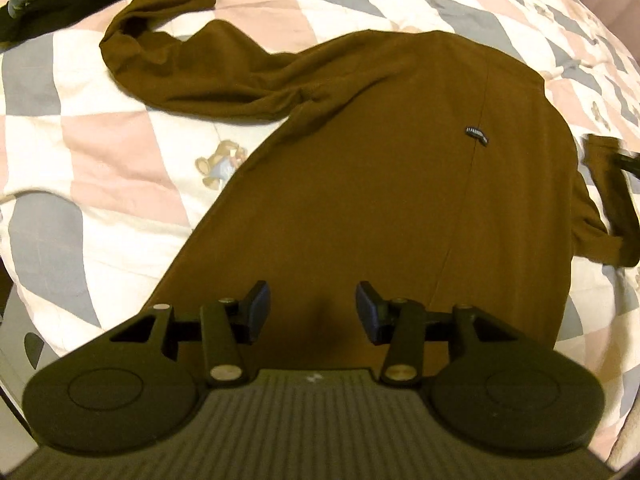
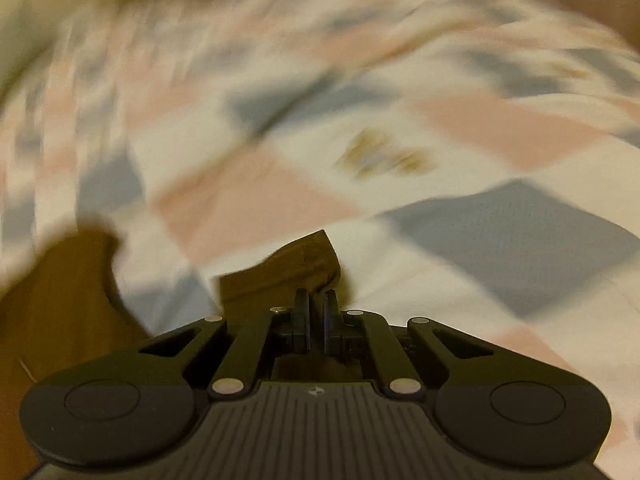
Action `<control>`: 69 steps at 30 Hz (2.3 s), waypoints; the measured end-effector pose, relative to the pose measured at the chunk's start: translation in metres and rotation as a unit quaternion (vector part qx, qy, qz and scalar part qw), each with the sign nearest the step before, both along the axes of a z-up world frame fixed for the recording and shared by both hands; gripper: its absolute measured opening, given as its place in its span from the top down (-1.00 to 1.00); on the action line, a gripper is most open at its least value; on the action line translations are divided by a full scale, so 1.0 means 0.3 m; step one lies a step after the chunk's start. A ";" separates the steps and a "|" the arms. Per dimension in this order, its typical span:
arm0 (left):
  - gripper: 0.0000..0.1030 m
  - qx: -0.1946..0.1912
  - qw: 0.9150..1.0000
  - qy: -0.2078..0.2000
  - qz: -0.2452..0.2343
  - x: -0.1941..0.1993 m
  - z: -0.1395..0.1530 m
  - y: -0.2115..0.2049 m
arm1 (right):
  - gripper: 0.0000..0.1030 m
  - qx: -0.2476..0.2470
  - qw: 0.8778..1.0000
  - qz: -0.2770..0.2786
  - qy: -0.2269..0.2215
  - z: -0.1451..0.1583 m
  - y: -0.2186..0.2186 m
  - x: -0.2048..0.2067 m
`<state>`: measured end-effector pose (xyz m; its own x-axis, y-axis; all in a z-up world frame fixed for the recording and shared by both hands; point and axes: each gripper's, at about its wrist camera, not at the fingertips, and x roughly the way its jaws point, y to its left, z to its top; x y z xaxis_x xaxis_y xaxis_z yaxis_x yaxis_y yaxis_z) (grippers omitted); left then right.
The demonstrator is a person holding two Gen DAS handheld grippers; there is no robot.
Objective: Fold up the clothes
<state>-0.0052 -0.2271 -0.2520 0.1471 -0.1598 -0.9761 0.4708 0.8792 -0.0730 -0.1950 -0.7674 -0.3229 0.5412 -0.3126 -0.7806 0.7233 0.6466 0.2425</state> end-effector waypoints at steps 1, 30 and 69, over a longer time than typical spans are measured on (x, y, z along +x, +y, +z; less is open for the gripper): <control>0.18 -0.001 1.000 0.000 0.000 0.003 0.002 -0.005 | 0.90 -0.010 0.999 -0.044 -0.027 0.063 0.008 -0.099; 0.07 -0.050 0.998 -0.037 -0.003 0.073 0.116 0.033 | -0.72 0.087 0.838 -0.526 0.115 0.056 0.484 -1.269; 0.64 0.045 0.943 -0.313 0.101 1.037 0.121 0.794 | -0.88 0.293 0.901 -0.304 0.098 0.045 1.107 -0.012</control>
<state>0.3060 0.0111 -0.2157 0.7174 0.0132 -0.6966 0.2192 0.9448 0.2437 -0.1985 -0.4353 -0.3095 0.2419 -0.0087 -0.9703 0.9669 -0.0812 0.2418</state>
